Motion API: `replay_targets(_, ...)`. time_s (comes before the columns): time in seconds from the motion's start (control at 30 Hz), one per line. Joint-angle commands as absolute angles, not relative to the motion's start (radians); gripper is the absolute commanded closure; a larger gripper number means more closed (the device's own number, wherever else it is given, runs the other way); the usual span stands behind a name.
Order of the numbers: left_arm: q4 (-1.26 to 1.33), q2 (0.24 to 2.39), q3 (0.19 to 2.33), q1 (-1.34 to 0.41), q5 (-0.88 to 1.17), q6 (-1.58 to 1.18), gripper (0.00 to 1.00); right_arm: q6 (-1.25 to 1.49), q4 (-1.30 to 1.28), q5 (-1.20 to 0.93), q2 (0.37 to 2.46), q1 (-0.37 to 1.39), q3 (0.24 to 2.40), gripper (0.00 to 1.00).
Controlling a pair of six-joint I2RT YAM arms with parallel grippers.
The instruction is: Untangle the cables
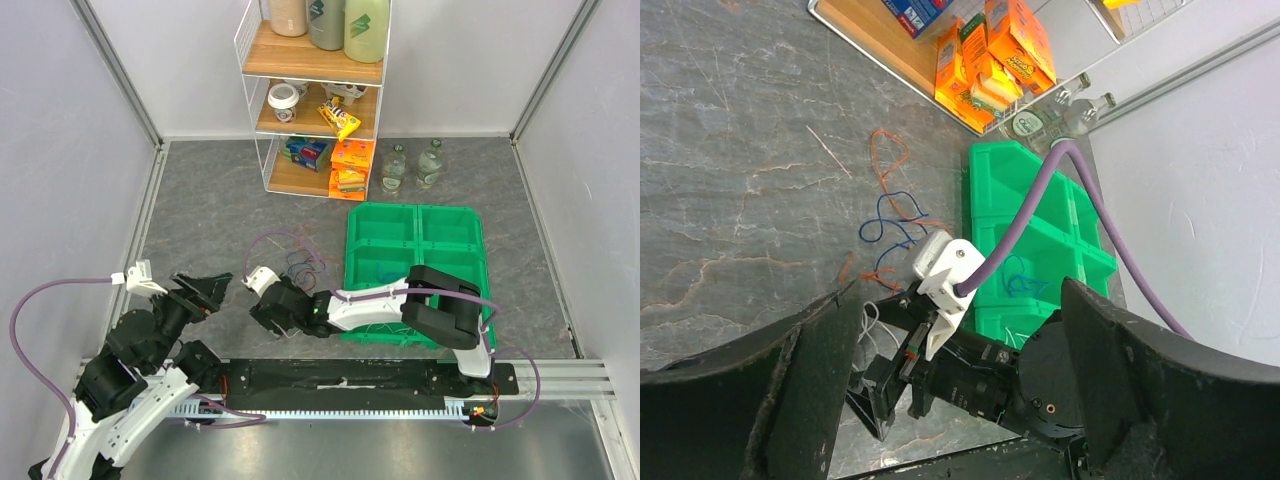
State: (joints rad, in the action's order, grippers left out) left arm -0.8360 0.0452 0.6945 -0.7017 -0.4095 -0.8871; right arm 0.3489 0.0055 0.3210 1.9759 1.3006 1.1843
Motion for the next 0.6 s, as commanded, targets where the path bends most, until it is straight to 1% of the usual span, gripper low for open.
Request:
replay_targets(0.0, -0.805, 0.069, 0.713, -0.698, -0.414, -0.861, 0.14, 0.374, 0.035, 0.302, 2.000, 1.298, 1.180, 0.21)
replay_targets(0.07, -0.799, 0.071, 0.707, -0.696, -0.405, -0.864, 0.14, 0.390, 0.041, 0.284, 2.014, 1.298, 1.169, 0.28)
replay_targets(0.17, -0.798, 0.071, 0.695, -0.696, -0.399, -0.871, 0.14, 0.414, 0.044, 0.256, 2.010, 1.302, 1.157, 0.45)
replay_targets(0.23, -0.793, 0.072, 0.687, -0.696, -0.397, -0.870, 0.14, 0.414, 0.055, 0.265, 1.988, 1.310, 1.137, 0.52)
replay_targets(0.33, -0.782, 0.081, 0.693, -0.695, -0.405, -0.859, 0.14, 0.402, 0.040, 0.279, 1.945, 1.315, 1.143, 0.65)
replay_targets(0.4, -0.770, 0.090, 0.693, -0.696, -0.411, -0.850, 0.14, 0.388, 0.022, 0.297, 1.910, 1.315, 1.149, 0.75)
replay_targets(0.5, -0.761, 0.104, 0.695, -0.696, -0.410, -0.848, 0.15, 0.373, 0.008, 0.311, 1.847, 1.315, 1.149, 0.95)
replay_targets(0.53, -0.761, 0.106, 0.692, -0.696, -0.408, -0.850, 0.15, 0.374, 0.006, 0.313, 1.818, 1.315, 1.143, 1.00)
replay_targets(0.57, -0.761, 0.109, 0.689, -0.696, -0.405, -0.853, 0.15, 0.376, 0.009, 0.313, 1.790, 1.315, 1.134, 1.00)
